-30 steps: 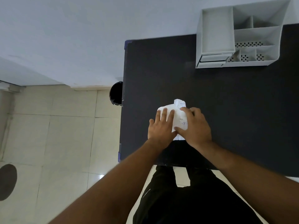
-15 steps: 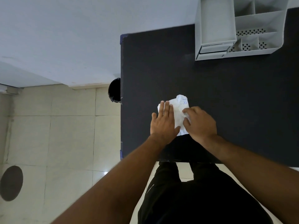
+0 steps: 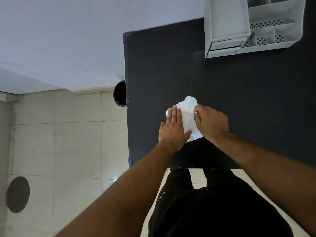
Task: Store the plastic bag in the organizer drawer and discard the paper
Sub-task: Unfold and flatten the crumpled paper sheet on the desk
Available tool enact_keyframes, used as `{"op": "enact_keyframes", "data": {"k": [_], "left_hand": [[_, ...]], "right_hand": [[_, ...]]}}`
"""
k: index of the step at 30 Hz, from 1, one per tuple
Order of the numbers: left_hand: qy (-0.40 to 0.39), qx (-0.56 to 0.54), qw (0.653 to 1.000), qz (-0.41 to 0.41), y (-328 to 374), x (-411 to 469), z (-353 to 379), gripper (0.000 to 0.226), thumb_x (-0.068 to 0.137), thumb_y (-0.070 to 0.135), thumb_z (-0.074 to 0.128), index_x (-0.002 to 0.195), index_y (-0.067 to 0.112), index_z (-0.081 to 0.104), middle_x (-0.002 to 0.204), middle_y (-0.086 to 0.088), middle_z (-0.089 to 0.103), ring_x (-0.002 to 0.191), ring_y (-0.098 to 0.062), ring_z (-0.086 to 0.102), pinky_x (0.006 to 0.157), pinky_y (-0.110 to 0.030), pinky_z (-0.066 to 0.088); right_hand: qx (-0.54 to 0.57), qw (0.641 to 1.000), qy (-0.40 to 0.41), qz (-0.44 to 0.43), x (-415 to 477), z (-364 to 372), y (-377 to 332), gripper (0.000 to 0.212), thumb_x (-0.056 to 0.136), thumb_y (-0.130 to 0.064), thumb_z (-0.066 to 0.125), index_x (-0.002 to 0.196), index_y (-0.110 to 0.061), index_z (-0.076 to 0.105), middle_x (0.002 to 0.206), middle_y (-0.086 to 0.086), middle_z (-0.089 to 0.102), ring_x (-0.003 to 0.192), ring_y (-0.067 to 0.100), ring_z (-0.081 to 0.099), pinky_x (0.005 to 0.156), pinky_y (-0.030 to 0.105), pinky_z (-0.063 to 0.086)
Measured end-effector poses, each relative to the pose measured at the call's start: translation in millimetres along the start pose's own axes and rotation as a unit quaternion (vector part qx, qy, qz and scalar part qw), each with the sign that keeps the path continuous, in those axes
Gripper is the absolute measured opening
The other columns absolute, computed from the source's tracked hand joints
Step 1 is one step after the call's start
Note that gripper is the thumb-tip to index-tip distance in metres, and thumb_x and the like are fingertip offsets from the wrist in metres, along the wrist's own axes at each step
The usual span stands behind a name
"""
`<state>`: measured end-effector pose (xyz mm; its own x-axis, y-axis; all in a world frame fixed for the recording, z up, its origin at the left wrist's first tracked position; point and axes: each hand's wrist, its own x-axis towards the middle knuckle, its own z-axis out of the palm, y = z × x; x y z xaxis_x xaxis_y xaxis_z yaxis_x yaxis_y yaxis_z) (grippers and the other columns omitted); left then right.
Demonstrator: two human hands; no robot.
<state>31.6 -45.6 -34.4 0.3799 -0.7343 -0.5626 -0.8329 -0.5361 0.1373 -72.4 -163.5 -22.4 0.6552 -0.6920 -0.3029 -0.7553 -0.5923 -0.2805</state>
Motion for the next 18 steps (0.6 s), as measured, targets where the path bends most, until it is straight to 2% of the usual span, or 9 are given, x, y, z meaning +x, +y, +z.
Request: {"op": "enact_keyframes", "data": {"k": [3,7,9,14,18], "left_hand": [[0.0,0.005,1.0,-0.004,-0.2,1.7,0.5,0.097,0.099,0.063,0.043,0.161,0.006,-0.007,0.171,-0.008,-0.01,0.157,-0.025,-0.006,0.118,-0.048,0.031],[0.006,-0.004,1.0,-0.002,-0.6,3.0,2.4,0.097,0.099,0.062,0.044,0.161,0.006,-0.006,0.171,-0.008,-0.01,0.157,-0.025,-0.006,0.118,-0.046,0.033],[0.008,-0.014,1.0,-0.002,-1.2,2.3,3.6,0.098,0.099,0.062,0.045,0.161,0.006,-0.007,0.171,-0.008,-0.011,0.157,-0.024,-0.007,0.118,-0.045,0.033],[0.006,-0.028,1.0,-0.007,-2.0,1.8,6.1,0.1,0.098,0.064,0.045,0.16,0.008,-0.01,0.17,-0.006,-0.014,0.157,-0.022,-0.008,0.12,-0.047,0.029],[0.004,-0.024,1.0,-0.009,-1.8,2.4,7.2,0.101,0.098,0.064,0.045,0.16,0.007,-0.012,0.17,-0.007,-0.016,0.157,-0.023,-0.009,0.12,-0.048,0.03]], "right_hand": [[0.011,1.0,0.012,-0.008,-1.7,5.4,0.5,0.024,0.104,-0.036,0.044,0.112,-0.018,0.059,0.095,0.005,0.068,0.073,0.023,0.066,0.06,0.034,0.055],[0.0,0.999,-0.015,-0.04,-2.0,6.8,1.1,0.043,0.1,-0.05,0.05,0.136,-0.029,0.055,0.115,0.007,0.068,0.088,0.025,0.07,0.069,0.037,0.059],[-0.028,0.999,-0.027,-0.038,0.7,6.3,-0.6,0.045,0.1,-0.053,0.049,0.139,-0.032,0.055,0.12,0.006,0.064,0.092,0.024,0.069,0.072,0.035,0.058],[0.005,0.999,0.022,-0.028,6.1,8.4,-4.3,0.027,0.102,-0.035,0.054,0.116,-0.024,0.074,0.111,0.005,0.064,0.093,0.024,0.064,0.071,0.038,0.057],[0.05,0.998,0.042,-0.007,8.6,15.1,-3.7,0.027,0.103,-0.03,0.051,0.108,-0.019,0.075,0.106,0.008,0.069,0.085,0.025,0.067,0.066,0.036,0.056]]}}
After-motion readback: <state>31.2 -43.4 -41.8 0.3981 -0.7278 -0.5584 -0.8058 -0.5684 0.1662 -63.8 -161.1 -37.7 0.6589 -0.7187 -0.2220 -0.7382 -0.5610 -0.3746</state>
